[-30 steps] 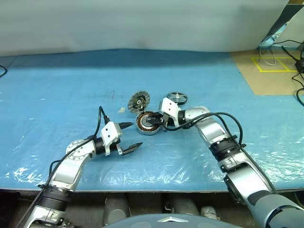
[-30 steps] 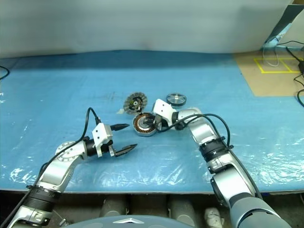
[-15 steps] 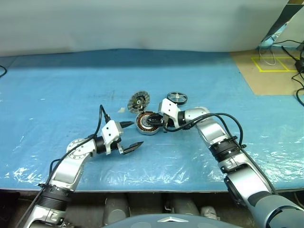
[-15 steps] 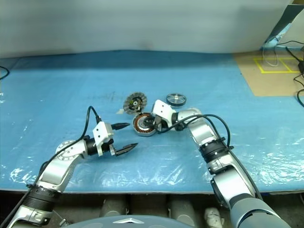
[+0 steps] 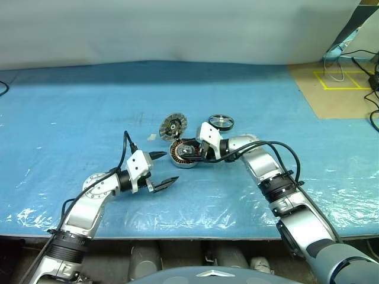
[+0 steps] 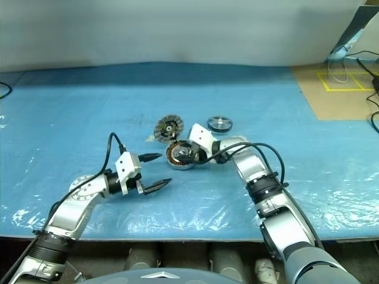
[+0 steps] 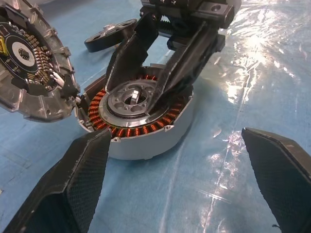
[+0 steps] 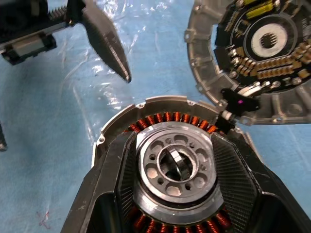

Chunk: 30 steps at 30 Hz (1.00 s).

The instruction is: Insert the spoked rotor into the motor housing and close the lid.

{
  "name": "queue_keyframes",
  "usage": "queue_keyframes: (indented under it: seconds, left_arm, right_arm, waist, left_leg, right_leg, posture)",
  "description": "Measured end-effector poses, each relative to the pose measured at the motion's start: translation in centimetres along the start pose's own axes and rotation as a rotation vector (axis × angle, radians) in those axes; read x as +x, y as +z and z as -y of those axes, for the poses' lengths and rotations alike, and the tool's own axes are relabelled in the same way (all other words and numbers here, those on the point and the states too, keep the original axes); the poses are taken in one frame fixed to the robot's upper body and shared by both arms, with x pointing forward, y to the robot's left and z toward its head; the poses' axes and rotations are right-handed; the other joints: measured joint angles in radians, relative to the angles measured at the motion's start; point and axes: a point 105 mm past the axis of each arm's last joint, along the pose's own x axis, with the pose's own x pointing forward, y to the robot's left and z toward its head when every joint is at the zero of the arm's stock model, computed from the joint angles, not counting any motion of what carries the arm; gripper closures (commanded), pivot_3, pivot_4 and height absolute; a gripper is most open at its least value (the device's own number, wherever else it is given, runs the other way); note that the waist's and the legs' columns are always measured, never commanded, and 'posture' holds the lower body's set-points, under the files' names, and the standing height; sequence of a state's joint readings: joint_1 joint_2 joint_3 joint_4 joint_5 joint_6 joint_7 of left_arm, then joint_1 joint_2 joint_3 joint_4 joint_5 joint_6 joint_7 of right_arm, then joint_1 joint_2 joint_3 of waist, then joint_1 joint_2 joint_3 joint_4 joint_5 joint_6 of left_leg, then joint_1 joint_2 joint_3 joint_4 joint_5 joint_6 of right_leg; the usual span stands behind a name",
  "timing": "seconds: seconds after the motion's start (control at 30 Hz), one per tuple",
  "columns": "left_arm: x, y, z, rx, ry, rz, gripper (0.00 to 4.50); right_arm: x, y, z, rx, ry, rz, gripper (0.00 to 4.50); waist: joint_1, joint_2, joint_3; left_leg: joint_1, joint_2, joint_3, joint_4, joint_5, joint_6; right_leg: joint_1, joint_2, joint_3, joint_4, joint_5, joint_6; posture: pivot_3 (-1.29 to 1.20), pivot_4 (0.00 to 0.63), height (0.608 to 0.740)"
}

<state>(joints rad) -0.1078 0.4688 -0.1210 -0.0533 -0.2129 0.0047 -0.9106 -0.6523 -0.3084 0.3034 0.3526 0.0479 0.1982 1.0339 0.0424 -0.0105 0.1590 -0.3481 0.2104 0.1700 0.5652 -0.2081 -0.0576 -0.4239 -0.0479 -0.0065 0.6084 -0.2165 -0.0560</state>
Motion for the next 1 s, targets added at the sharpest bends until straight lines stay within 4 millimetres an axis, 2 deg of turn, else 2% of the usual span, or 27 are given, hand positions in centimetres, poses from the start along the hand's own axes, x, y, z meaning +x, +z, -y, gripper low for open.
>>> queue_keyframes:
  seconds: [0.13, 0.17, 0.23, 0.33, 0.4, 0.43, 0.5, 0.57, 1.0]
  left_arm:
    - [0.0, 0.1, 0.0, -0.001, 0.0, 0.002, 0.0]
    - [0.0, 0.1, -0.1, -0.001, 0.0, 0.003, 0.0]
    - [0.0, 0.2, -0.1, 0.0, 0.001, 0.004, 0.0]
    - [0.0, 0.2, -0.1, 0.0, 0.002, 0.004, 0.0]
    - [-0.1, 0.1, -0.1, -0.001, 0.002, 0.005, 0.0]
    - [-0.1, 0.1, -0.1, -0.002, 0.003, 0.004, 0.0]
    - [-0.1, 0.0, -0.1, -0.005, 0.004, 0.002, 0.0]
    - [-0.1, 0.0, -0.1, -0.005, 0.003, 0.003, 0.0]
    - [0.0, -0.5, -0.2, -0.006, 0.015, 0.014, 0.0]
  right_arm:
    - [-0.6, 1.3, 0.5, 0.012, -0.028, 0.056, 1.95]
    - [-0.9, 1.8, 0.7, 0.021, -0.038, 0.079, 2.13]
    - [-1.3, 2.6, 1.0, 0.037, -0.051, 0.116, 2.52]
    - [-1.6, 3.2, 1.1, 0.032, -0.054, 0.134, 3.52]
    - [-1.6, 2.8, 0.6, 0.017, -0.037, 0.111, 4.29]
    - [-1.6, 2.2, 0.1, 0.02, -0.018, 0.094, 4.46]
    - [-1.2, 0.7, -1.0, 0.046, 0.02, 0.058, 4.46]
    - [-0.8, 0.2, -1.5, 0.063, 0.037, 0.042, 4.46]
    - [0.1, -0.3, -0.3, 0.029, 0.0, 0.004, 4.46]
  waist:
    - [0.0, 0.0, 0.0]
    - [0.0, 0.0, 0.0]
    - [0.0, 0.0, 0.0]
    - [0.0, 0.0, 0.0]
    - [0.001, 0.0, 0.0]
    - [0.001, 0.0, 0.0]
    - [0.001, 0.0, 0.0]
    - [-0.001, 0.0, 0.0]
    - [-0.001, 0.0, 0.0]
  left_leg:
    - [0.0, 0.0, 0.0, 0.0, 0.0, 0.0]
    - [0.0, 0.0, 0.0, 0.0, 0.0, 0.0]
    - [0.0, 0.0, 0.0, 0.0, 0.0, 0.0]
    - [0.0, 0.0, 0.0, 0.0, 0.0, 0.0]
    - [0.0, 0.0, 0.0, 0.0, 0.0, 0.0]
    - [0.0, 0.0, 0.0, -0.001, 0.0, 0.0]
    - [0.0, 0.0, 0.0, -0.001, 0.0, 0.0]
    - [0.0, 0.0, 0.0, 0.0, 0.0, 0.0]
    - [0.0, 0.0, 0.0, 0.0, 0.0, 0.0]
  right_leg:
    - [0.0, 0.0, 0.0, 0.0, 0.0, 0.0]
    - [0.0, 0.0, 0.0, 0.0, 0.0, 0.0]
    - [0.0, 0.0, 0.0, 0.0, 0.0, 0.0]
    - [0.0, 0.0, 0.0, 0.0, 0.0, 0.0]
    - [0.0, 0.0, 0.0, 0.0, 0.0, 0.0]
    - [0.0, 0.0, 0.0, 0.0, 0.0, 0.0]
    - [0.0, 0.0, 0.0, -0.001, 0.0, 0.0]
    - [0.0, 0.0, 0.0, 0.0, 0.0, 0.0]
    - [0.0, 0.0, 0.0, 0.0, 0.0, 0.0]
  posture:
    - [0.0, 0.15, 0.74]
    - [0.0, 0.15, 0.74]
    - [0.0, 0.15, 0.74]
    - [0.0, 0.15, 0.74]
    - [0.0, 0.15, 0.74]
    - [0.0, 0.15, 0.74]
    - [0.0, 0.15, 0.74]
    - [0.0, 0.15, 0.74]
    - [0.0, 0.15, 0.74]
